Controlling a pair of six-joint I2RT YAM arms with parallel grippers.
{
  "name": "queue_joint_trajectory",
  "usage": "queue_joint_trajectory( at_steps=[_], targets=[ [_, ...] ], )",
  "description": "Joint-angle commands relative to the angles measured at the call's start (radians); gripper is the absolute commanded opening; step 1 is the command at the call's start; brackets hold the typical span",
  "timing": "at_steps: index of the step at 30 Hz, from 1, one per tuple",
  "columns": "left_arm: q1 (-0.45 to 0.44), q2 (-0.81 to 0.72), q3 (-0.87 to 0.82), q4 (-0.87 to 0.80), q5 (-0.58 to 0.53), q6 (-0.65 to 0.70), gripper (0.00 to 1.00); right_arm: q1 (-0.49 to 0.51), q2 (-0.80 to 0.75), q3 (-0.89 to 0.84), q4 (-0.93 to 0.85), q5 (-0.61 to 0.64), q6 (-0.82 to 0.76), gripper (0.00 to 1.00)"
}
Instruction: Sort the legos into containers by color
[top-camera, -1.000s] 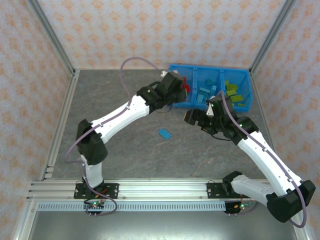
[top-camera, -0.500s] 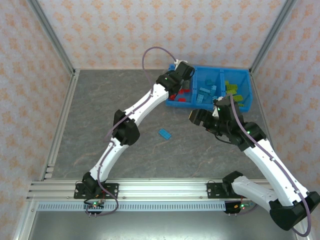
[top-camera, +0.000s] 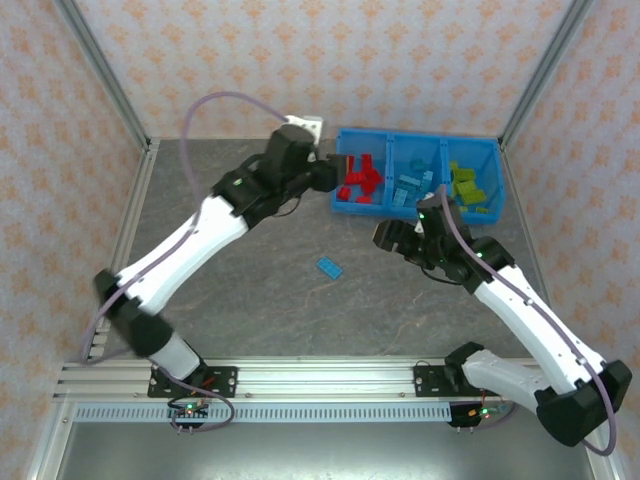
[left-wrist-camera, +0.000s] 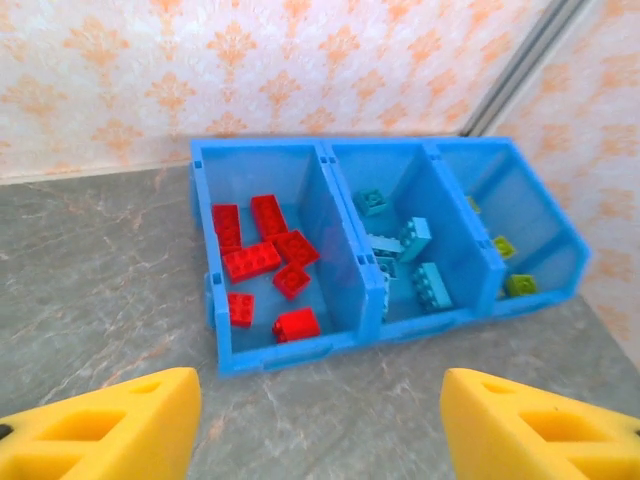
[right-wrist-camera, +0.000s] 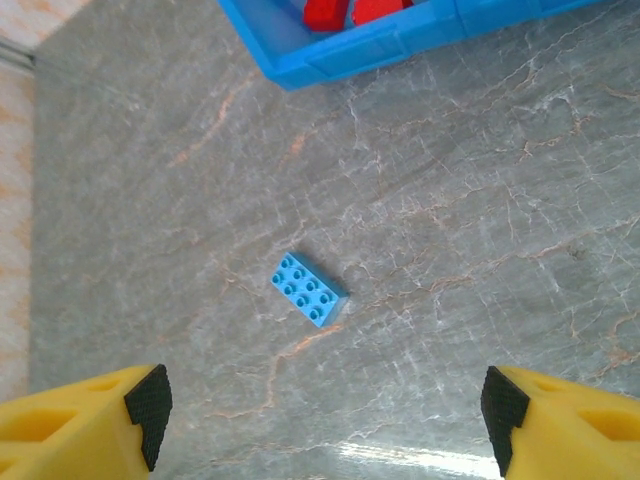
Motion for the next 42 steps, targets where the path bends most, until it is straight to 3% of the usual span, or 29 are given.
queue_joint_trajectory(
  at_steps=[1, 5, 10, 13, 18, 22, 27, 31, 34, 42],
  targets=[
    [-0.013, -0.163, -0.153, 0.04, 0.023, 0.092, 0.68, 0.066, 0.078, 0.042, 0.034, 0.077, -0.063, 0.83],
    [-0.013, -0.371, -0.329, -0.044, 0.059, 0.242, 0.74, 0.155, 0.226, 0.088, 0.082, 0.121, -0.144, 0.83],
    [-0.013, -0.615, -0.497, -0.203, 0.223, 0.512, 0.88, 0.232, 0.481, 0.211, 0.073, 0.165, -0.24, 0.83],
    [-0.014, -0.742, -0.591, -0.269, 0.227, 0.639, 0.95, 0.251, 0.635, 0.299, 0.041, 0.162, -0.282, 0.83],
    [-0.014, -0.857, -0.701, -0.34, 0.233, 0.77, 1.0, 0.273, 0.838, 0.399, 0.011, 0.122, -0.336, 0.8],
    [-0.014, -0.891, -0.79, -0.282, 0.237, 0.794, 1.0, 0.283, 0.923, 0.402, 0.012, 0.113, -0.353, 0.77],
    [-0.014, -0.893, -0.859, -0.197, 0.253, 0.809, 1.0, 0.301, 0.951, 0.374, -0.022, 0.155, -0.368, 0.65],
    [-0.013, -0.885, -0.871, -0.162, 0.217, 0.824, 1.0, 0.307, 0.934, 0.339, -0.03, 0.173, -0.355, 0.38],
    [-0.013, -0.889, -0.877, -0.152, 0.212, 0.825, 1.0, 0.307, 0.898, 0.304, -0.008, 0.172, -0.334, 0.23],
    [-0.012, -0.924, -0.892, -0.109, 0.269, 0.788, 1.0, 0.307, 0.655, 0.186, 0.117, 0.187, -0.272, 0.15]
  ],
)
